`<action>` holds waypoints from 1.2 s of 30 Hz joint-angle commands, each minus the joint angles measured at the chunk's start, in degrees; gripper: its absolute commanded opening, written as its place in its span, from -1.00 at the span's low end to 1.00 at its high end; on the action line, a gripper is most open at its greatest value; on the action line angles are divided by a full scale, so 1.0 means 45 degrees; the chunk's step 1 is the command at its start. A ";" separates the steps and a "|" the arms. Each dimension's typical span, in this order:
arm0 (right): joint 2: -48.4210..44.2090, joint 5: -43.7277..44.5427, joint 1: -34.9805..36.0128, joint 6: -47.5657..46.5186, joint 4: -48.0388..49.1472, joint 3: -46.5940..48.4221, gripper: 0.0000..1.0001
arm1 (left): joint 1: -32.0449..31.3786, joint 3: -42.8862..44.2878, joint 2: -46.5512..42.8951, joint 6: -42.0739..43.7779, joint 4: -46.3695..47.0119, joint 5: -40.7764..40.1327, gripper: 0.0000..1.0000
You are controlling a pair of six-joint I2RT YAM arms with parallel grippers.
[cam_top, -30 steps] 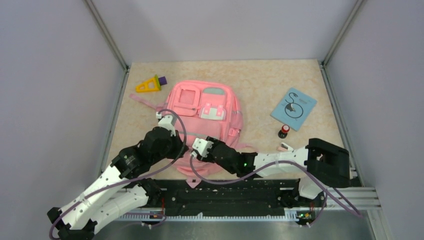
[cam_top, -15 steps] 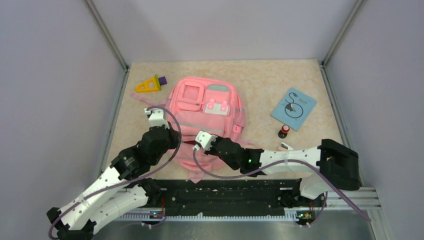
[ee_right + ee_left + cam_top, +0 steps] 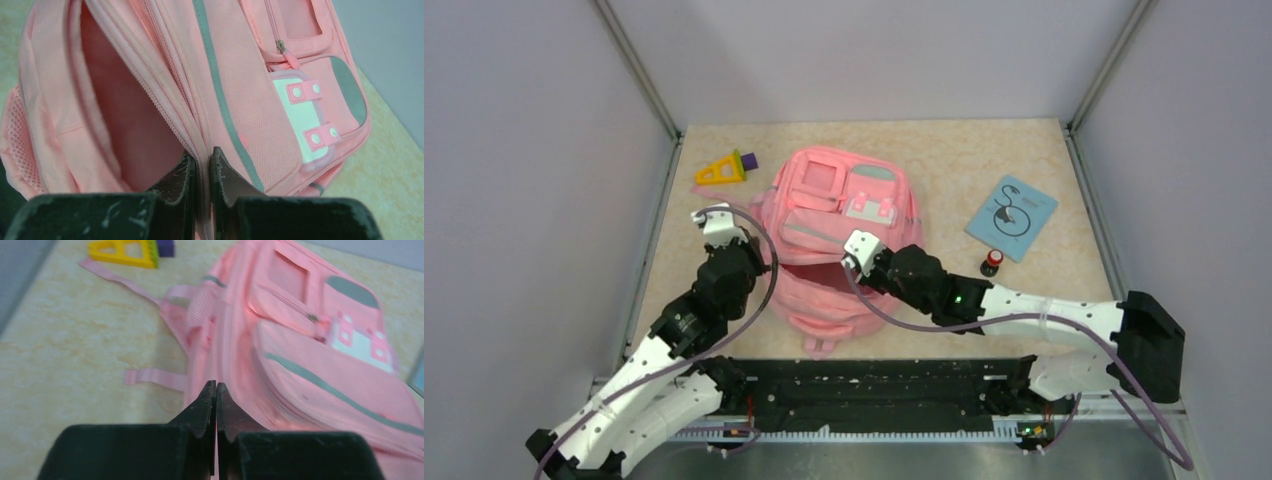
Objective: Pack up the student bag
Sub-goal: Unzip the student bag at the center of the board.
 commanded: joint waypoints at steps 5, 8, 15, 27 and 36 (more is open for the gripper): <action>-0.1700 -0.2070 -0.0867 0.0959 0.0110 0.0633 -1.00 | 0.3667 -0.0148 0.1873 0.1717 0.4810 0.2116 -1.00; -0.1708 -0.2484 -0.0996 0.1013 -0.0025 0.0648 -1.00 | 0.4043 0.0036 0.2880 0.1810 0.5383 0.2723 -1.00; -0.1146 -0.3272 -0.1551 0.0944 -0.0500 0.1058 -1.00 | 0.4075 0.0543 0.2569 0.3320 0.4635 0.7577 -0.26; -0.0099 -0.6501 -0.3084 0.0259 -0.1349 0.2296 -1.00 | 0.0075 0.1870 0.3069 0.6468 0.1522 1.0047 0.58; 0.0191 -0.7522 -0.3339 0.0340 -0.1024 0.2428 -1.00 | -0.0010 0.1756 0.4329 0.8798 0.1135 0.8969 0.65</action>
